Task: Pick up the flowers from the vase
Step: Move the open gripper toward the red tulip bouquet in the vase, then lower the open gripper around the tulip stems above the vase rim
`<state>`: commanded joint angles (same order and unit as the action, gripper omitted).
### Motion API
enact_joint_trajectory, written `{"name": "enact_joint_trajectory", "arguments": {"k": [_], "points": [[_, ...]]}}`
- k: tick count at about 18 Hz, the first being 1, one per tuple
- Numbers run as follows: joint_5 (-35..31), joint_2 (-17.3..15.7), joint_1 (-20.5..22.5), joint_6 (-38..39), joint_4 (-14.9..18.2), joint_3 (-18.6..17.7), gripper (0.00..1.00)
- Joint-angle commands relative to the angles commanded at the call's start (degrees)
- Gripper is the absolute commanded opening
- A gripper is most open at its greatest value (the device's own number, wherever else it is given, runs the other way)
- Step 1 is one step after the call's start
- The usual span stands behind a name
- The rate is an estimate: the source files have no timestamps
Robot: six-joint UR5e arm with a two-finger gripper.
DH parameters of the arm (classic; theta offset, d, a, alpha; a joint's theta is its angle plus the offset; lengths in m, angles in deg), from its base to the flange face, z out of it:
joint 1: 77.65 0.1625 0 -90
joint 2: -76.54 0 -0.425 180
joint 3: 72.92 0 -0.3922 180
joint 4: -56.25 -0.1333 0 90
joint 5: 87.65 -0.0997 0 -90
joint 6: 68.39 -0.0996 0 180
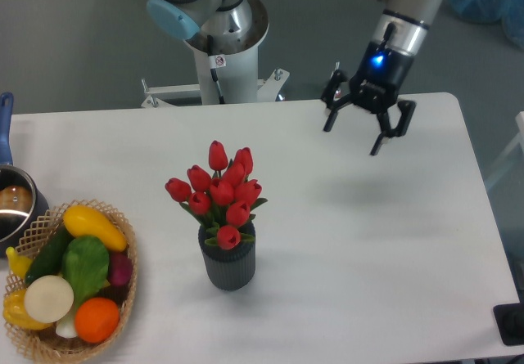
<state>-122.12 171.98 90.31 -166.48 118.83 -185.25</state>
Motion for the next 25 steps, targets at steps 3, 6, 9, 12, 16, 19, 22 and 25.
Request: {"name": "enact_joint_trajectory", "arguments": {"k": [3,6,9,12,16,19,22,25], "points": [[0.99,0.27,-1.85,-0.26,-0.26,-0.44,1.00],[0.81,0.18,-2.21,-0.52,-0.35,-2.19,1.00],[0.81,0.00,-2.64,-0.53,-0.35,-3.69,1.00],[0.98,0.18,-4.84,-0.53,-0.53,-3.87,1.00],[2.21,1.23,-6.51,-0.53,-0.79,-3.43,1.00],[4.84,2.28,-6.86,-0.53,-1.14,-3.34,1.00],[5.29,3.51,-8.61,-0.26,-3.60,-3.26,1.00],[8.36,5.01,-9.24,-0.17,-5.09,-2.99,1.00]]}}
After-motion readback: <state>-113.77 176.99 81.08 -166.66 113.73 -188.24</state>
